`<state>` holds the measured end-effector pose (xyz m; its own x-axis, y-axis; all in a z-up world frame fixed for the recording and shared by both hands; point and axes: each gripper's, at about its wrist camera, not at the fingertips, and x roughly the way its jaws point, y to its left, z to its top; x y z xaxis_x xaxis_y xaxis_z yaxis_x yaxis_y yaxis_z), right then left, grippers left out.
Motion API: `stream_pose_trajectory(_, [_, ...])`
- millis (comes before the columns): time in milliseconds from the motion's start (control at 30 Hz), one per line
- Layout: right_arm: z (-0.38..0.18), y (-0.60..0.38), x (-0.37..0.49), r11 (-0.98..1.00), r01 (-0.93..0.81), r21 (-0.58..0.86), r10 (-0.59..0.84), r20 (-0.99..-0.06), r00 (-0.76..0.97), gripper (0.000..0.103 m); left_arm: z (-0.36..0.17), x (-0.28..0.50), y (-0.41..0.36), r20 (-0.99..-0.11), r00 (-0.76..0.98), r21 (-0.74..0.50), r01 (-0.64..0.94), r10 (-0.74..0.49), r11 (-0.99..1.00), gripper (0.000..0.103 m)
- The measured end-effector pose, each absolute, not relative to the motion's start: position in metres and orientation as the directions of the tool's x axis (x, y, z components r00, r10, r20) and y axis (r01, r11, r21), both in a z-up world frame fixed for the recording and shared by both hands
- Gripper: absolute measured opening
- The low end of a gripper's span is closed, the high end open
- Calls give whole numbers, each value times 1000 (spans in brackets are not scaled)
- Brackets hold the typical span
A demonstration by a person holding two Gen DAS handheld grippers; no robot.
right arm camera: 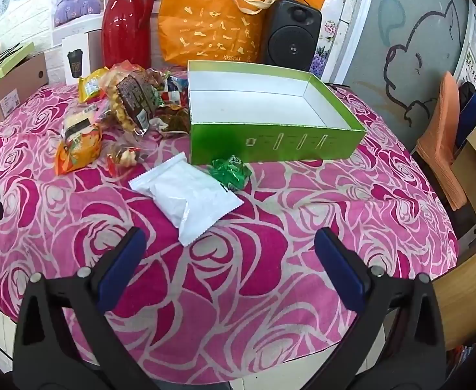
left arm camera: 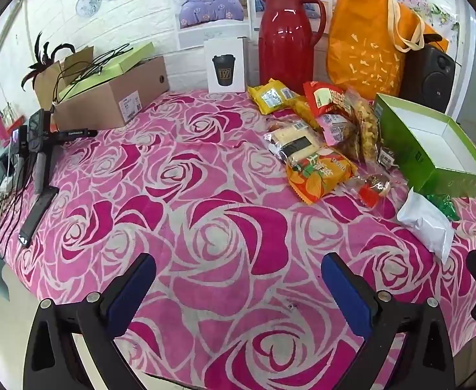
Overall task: Organize snacks
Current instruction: 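Move the right tool toward the white packet while the left tool approaches the snack pile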
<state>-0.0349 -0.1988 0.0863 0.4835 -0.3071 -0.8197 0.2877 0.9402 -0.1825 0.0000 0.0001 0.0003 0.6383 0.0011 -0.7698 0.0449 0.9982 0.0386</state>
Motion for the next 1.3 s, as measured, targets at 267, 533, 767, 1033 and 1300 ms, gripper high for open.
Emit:
stream_pose_trajectory(267, [82,-204,-36,937,298,-183,-315,-810,495,103,-4,1,-2,-768,641,53,56,5,997,103])
stream_pose_trajectory(533, [82,-206,-37,933,320,-165,-311,-817,485,103,-3,-1,-4,-768,640,45,66,-8,997,103])
stream_pose_trajectory(767, [82,-206,-37,934,316,-166,-309,-818,485,103,-4,1,-5,-774,633,40,64,-10,997,103])
stream_pose_trajectory(1033, [79,-206,-32,933,319,-169,-312,-821,478,103,-7,5,-5,-779,627,35,67,-15,997,103])
stream_pose_trajectory(1300, [76,-209,-26,932,324,-163,-308,-829,468,103,-11,10,-6,-786,618,31,67,-17,997,103])
